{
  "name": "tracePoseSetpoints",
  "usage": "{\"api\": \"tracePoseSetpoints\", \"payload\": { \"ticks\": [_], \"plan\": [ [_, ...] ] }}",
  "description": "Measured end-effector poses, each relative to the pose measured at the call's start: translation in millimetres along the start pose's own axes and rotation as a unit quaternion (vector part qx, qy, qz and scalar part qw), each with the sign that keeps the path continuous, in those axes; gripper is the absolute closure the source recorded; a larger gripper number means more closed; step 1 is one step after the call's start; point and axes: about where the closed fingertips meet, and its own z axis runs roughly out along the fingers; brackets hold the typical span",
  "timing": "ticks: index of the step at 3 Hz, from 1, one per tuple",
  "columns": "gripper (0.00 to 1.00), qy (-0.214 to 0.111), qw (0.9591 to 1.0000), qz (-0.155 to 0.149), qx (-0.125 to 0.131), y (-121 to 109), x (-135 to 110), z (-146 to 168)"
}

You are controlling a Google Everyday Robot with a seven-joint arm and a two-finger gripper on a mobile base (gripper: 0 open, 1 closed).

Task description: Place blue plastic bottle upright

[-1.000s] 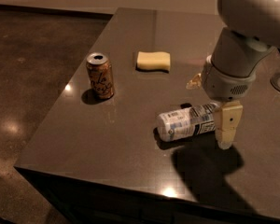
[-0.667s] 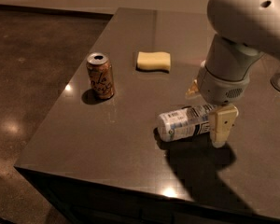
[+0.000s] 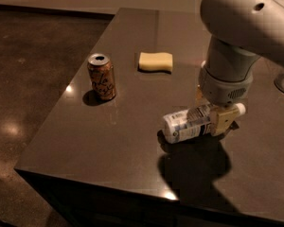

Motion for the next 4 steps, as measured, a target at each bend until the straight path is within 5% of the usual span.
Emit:
{"api": "tracePoseSetpoints", "payload": {
  "ticks": [1, 2, 4],
  "plan": [
    [0.87, 0.042, 0.9973, -0.023, 0.056, -16, 7, -34],
    [1.00, 0.078, 0.9859, -0.070, 0.131, -50, 20, -69],
    [1.00, 0.040, 0.9562, -0.163, 0.240, -108, 40, -114]
  ]
}}
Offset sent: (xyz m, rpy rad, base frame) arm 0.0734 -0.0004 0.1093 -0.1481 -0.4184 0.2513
